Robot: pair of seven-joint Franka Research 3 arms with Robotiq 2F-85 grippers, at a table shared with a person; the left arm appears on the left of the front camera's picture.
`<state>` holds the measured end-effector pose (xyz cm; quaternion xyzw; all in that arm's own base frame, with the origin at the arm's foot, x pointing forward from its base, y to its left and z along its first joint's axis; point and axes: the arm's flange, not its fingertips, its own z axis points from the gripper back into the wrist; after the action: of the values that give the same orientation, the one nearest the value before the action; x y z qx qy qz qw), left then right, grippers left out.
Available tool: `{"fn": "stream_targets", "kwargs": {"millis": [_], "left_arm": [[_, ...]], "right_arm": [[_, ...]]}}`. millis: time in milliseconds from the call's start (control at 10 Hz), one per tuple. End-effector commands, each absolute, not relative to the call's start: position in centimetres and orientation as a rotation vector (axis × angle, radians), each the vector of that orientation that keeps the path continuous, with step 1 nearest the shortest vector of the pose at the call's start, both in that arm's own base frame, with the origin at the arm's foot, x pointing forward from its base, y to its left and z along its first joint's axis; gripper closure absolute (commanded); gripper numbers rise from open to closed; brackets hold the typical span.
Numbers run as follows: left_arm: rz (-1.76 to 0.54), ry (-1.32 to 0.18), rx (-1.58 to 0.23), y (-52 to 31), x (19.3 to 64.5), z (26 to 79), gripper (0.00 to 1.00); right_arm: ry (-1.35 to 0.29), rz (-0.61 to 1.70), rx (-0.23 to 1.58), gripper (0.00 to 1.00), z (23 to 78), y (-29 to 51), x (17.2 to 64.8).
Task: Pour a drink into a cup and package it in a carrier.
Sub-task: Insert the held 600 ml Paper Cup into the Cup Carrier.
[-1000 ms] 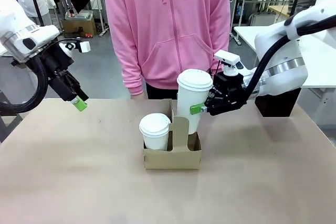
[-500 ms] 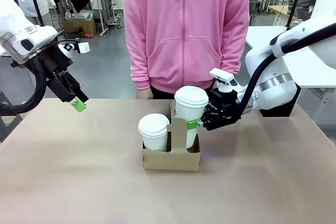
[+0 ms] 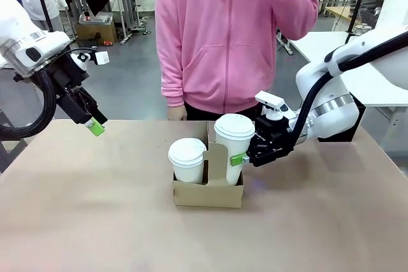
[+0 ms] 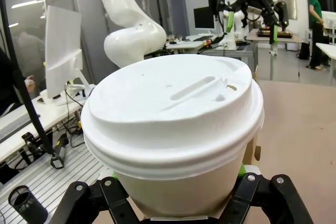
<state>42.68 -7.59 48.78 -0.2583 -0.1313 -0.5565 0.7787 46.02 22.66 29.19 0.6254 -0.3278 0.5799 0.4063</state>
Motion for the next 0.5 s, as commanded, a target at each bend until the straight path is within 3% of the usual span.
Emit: {"fn": "stream_targets", "kwargs": {"millis": [0, 400], "left_arm": [[-1.195, -0.286, -0.548, -7.6, 42.6, 48.9, 0.0], [-1.195, -0.286, -0.548, -7.6, 42.6, 48.9, 0.0]], "right_arm": [[-0.839, 1.508, 1.566, 0.19, 28.1, 22.6, 46.5], [-0.822, 1.519, 1.519, 0.19, 26.4, 22.8, 46.9]]}}
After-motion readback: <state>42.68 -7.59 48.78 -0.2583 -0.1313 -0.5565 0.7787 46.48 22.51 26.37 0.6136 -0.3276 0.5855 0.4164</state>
